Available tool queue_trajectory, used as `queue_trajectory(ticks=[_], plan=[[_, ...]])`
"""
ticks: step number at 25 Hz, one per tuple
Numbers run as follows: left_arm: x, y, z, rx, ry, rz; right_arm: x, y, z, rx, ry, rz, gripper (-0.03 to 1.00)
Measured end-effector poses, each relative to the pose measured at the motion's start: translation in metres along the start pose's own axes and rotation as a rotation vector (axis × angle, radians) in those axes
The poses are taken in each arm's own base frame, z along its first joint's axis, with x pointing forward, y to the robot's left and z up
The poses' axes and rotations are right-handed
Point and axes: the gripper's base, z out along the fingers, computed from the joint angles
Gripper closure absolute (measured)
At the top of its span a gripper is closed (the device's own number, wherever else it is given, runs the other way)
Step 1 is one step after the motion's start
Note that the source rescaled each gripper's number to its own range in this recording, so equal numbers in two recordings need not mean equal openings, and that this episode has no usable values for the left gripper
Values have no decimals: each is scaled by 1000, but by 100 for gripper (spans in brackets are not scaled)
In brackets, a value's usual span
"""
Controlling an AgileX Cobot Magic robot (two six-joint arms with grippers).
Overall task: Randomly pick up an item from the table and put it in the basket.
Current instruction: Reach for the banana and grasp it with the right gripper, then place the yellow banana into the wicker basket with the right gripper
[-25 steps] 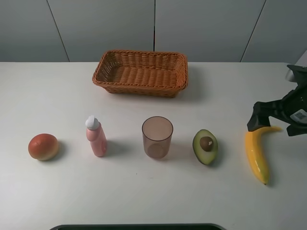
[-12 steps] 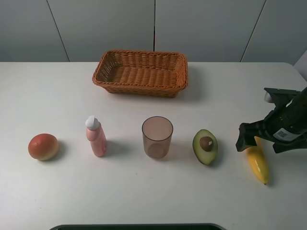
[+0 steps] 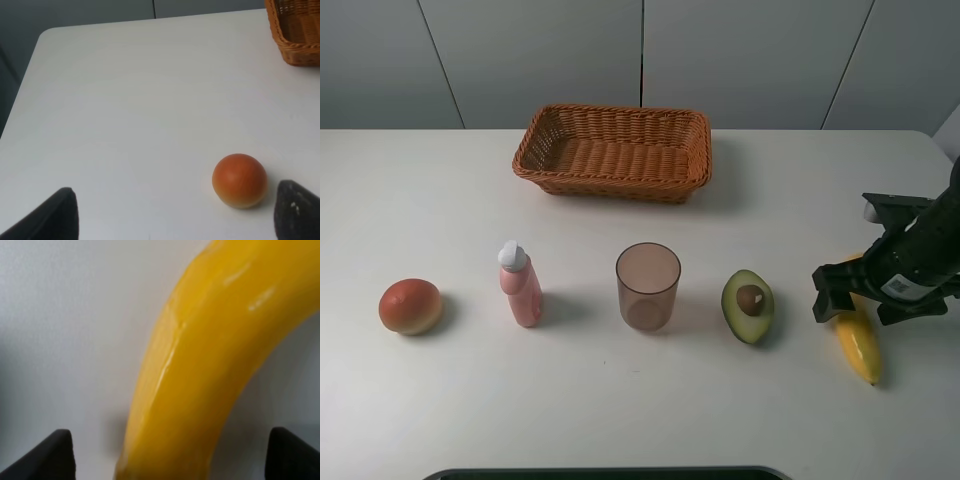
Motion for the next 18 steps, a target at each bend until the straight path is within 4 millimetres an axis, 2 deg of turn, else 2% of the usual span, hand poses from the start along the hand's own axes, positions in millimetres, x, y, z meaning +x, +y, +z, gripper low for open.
queue_trajectory(ticks=[8,10,11,13,14,18], plan=[[0,0,0,0,0,0,-1,-1,6,3,4,2,31],[0,0,0,0,0,0,-1,-1,6,3,4,2,42],[0,0,0,0,0,0,-1,-1,6,3,6,2,55],[0,0,0,0,0,0,-1,-1,6,3,6,4,89],[0,0,0,0,0,0,-1,-1,6,3,6,4,97],[0,0,0,0,0,0,-1,-1,6,3,6,6,96]])
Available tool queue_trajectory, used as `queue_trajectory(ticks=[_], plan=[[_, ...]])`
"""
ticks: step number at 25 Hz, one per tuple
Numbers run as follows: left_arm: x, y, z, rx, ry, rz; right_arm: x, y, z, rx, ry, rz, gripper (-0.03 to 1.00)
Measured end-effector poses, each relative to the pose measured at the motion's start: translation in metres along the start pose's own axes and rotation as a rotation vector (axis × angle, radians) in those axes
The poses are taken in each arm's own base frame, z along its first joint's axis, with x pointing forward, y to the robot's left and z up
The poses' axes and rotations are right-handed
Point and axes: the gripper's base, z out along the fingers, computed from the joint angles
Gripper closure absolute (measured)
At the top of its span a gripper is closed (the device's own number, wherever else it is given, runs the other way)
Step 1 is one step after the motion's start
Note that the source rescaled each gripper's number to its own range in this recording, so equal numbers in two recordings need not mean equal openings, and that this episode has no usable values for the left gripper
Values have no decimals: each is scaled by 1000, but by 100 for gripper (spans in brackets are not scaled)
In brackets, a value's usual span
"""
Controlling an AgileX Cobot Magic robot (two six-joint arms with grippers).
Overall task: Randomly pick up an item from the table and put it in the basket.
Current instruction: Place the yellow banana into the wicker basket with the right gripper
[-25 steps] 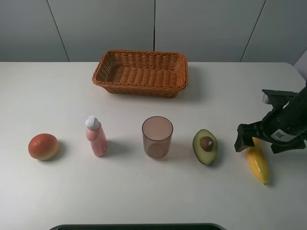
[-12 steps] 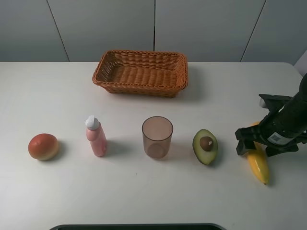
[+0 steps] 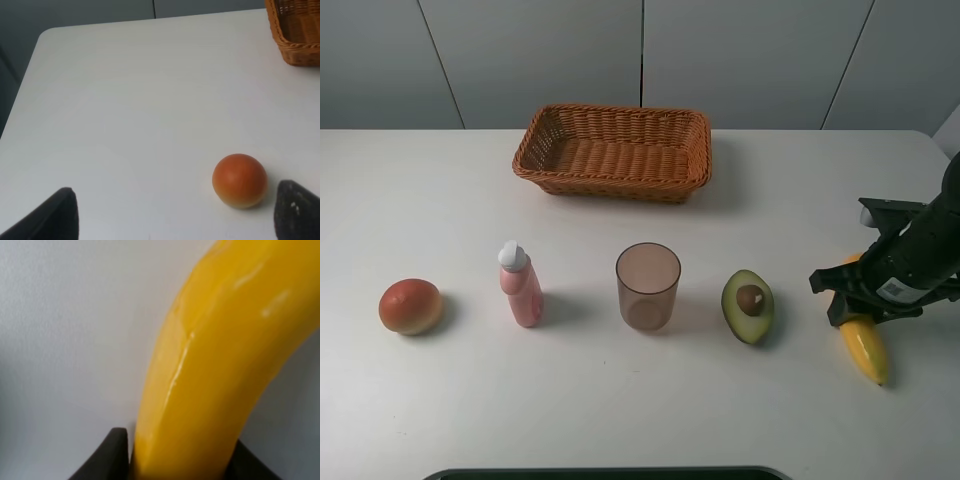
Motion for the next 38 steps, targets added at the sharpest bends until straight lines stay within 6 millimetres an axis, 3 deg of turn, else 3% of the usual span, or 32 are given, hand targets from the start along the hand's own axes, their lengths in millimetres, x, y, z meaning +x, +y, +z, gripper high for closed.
queue_trajectory(ticks=[3,7,14,19,23,25,28,34,38], plan=[[0,0,0,0,0,0,0,0,-1,-1,0,0,96],[0,0,0,0,0,0,-12,3,-27,-9,-78,-9,96],[0,0,0,0,0,0,-54,20,-118,-29,-331,-94,96],[0,0,0,0,0,0,-87,52,-183,-47,-545,-208,96],[0,0,0,0,0,0,-107,86,-213,-85,-658,-296,96],[0,0,0,0,0,0,-117,103,-216,-100,-678,-339,96],[0,0,0,0,0,0,-136,132,-204,-120,-665,-407,96],[0,0,0,0,0,0,-173,193,-151,-150,-677,-530,96],[0,0,0,0,0,0,-187,224,-111,-158,-656,-587,96]])
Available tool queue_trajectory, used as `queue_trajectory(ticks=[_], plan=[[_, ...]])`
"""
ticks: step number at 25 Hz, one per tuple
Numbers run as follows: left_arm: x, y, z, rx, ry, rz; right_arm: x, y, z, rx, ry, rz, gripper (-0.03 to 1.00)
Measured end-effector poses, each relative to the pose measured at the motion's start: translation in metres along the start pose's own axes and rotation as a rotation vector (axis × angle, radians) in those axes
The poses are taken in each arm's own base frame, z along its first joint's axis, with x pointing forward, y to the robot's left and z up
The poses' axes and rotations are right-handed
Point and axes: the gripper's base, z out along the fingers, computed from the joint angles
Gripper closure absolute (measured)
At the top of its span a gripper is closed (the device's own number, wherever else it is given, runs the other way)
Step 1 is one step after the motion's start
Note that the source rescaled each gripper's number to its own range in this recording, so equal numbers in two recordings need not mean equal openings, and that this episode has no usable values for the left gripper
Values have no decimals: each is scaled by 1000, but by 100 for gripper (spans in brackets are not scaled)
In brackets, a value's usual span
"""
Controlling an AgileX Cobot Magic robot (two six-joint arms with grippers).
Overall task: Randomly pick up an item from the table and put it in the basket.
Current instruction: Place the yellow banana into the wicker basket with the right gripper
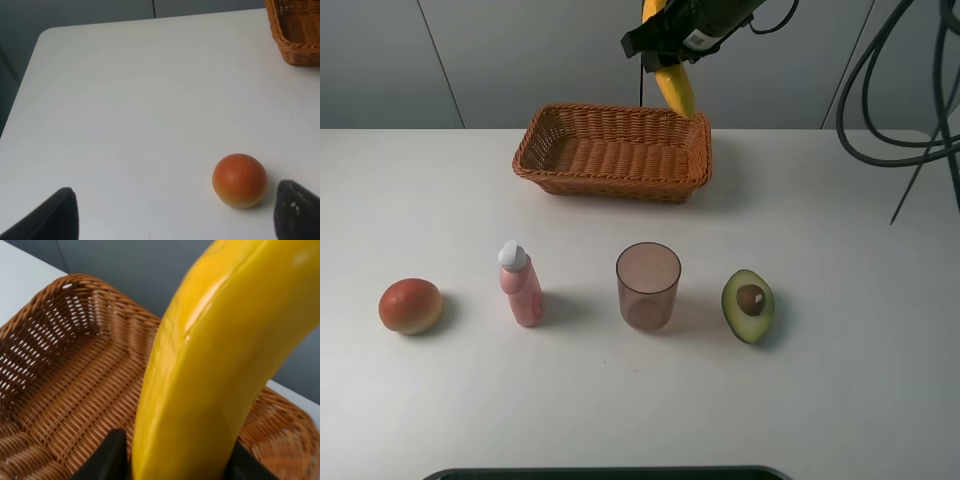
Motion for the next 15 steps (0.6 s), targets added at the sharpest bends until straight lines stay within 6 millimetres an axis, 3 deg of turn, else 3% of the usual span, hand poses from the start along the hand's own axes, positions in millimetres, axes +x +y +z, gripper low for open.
queue_trajectory(ticks=[7,10,15], plan=[[0,0,0,0,0,2,28,16,71,-35,110,-72,96],[0,0,0,0,0,2,39,17,84,-39,146,-76,96],[0,0,0,0,0,2,40,17,86,-40,148,-76,96]])
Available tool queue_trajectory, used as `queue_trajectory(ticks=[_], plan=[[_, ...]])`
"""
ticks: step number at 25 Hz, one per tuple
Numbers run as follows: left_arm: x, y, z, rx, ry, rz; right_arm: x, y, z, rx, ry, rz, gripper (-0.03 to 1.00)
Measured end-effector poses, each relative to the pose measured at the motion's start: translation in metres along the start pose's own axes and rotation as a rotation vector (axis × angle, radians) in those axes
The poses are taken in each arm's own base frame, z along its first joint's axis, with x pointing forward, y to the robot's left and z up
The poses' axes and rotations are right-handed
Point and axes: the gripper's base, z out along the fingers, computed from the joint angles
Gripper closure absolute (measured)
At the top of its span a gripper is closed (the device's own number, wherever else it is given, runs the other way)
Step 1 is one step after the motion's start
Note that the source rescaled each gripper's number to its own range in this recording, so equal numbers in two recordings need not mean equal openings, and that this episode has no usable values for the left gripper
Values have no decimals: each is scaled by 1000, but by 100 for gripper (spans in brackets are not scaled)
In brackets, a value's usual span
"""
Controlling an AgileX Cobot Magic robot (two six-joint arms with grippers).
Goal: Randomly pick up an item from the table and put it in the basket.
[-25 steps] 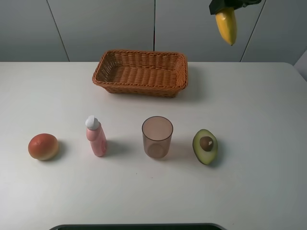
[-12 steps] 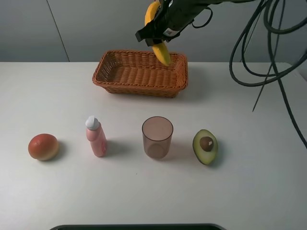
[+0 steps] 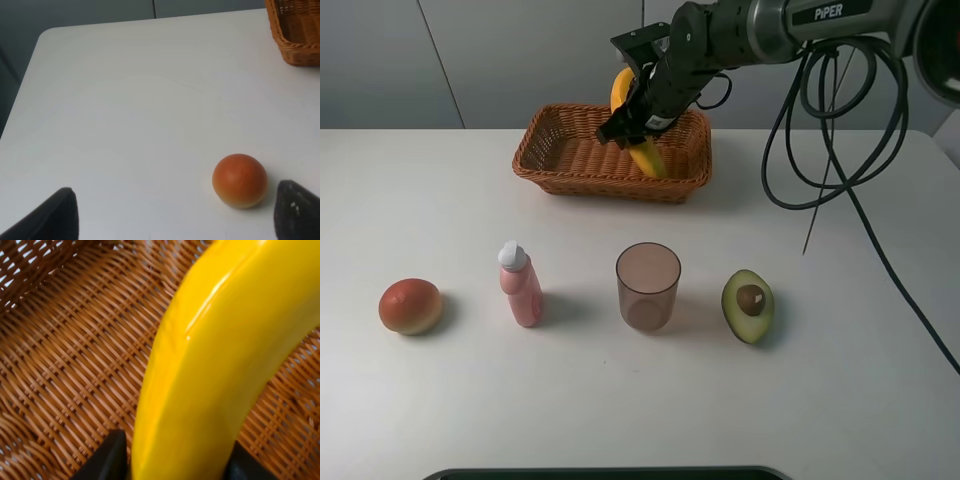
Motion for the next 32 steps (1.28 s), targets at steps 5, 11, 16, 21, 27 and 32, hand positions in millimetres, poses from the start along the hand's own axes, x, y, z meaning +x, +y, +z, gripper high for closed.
queue_trajectory(ticks=[5,11,16,21,27,32], plan=[[0,0,0,0,0,0,1,0,0,-4,15,-1,96],[0,0,0,0,0,0,1,1,0,-15,16,13,35],[0,0,0,0,0,0,1,1,0,-16,16,7,-3],[0,0,0,0,0,0,2,1,0,-16,18,3,-3],[0,0,0,0,0,0,-13,-1,-40,-4,12,-30,-3],[0,0,0,0,0,0,-35,-27,-131,44,-81,2,-3]])
